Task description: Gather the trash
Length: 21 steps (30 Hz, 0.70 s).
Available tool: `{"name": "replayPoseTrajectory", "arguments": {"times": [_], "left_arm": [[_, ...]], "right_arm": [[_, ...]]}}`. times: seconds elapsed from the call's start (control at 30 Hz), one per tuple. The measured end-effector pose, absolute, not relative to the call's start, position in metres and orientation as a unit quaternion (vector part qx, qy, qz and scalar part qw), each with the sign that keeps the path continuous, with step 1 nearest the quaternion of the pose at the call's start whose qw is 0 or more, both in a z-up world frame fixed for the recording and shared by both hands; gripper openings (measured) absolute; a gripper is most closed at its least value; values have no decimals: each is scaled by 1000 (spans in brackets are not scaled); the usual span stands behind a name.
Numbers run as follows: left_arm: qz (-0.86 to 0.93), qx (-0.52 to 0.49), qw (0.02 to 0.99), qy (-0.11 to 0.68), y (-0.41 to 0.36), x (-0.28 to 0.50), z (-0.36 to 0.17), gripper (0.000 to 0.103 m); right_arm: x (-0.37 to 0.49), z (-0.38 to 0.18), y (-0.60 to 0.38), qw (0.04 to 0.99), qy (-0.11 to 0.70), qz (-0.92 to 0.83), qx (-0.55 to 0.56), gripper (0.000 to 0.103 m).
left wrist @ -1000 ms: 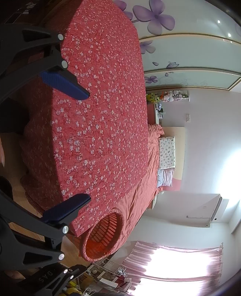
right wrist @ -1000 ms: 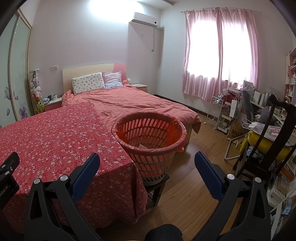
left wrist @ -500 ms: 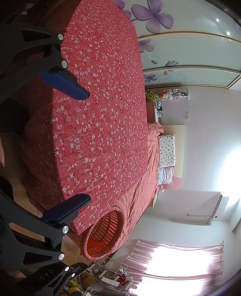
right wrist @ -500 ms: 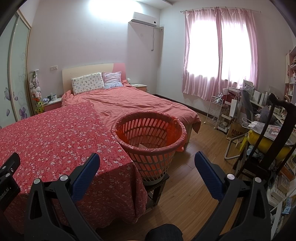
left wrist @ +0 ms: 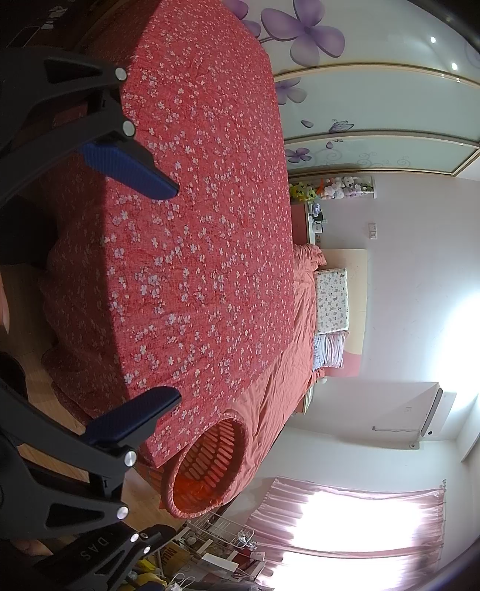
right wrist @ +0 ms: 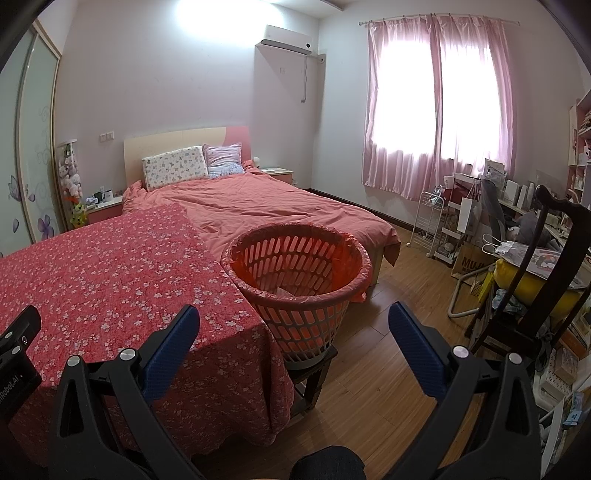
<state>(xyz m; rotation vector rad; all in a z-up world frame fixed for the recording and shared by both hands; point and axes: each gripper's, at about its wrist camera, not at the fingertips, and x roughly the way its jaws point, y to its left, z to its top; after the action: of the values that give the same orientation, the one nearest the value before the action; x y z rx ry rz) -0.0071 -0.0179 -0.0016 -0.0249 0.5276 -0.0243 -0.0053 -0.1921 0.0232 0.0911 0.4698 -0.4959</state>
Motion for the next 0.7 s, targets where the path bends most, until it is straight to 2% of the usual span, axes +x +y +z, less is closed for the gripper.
{"name": "replayPoseTrajectory", "arguments": {"times": [0.7], "left_arm": [[-12, -13, 965, 263, -15, -8, -2, 99]], "right_arm": [[-6, 23, -192, 941, 230, -243, 45, 101]]}}
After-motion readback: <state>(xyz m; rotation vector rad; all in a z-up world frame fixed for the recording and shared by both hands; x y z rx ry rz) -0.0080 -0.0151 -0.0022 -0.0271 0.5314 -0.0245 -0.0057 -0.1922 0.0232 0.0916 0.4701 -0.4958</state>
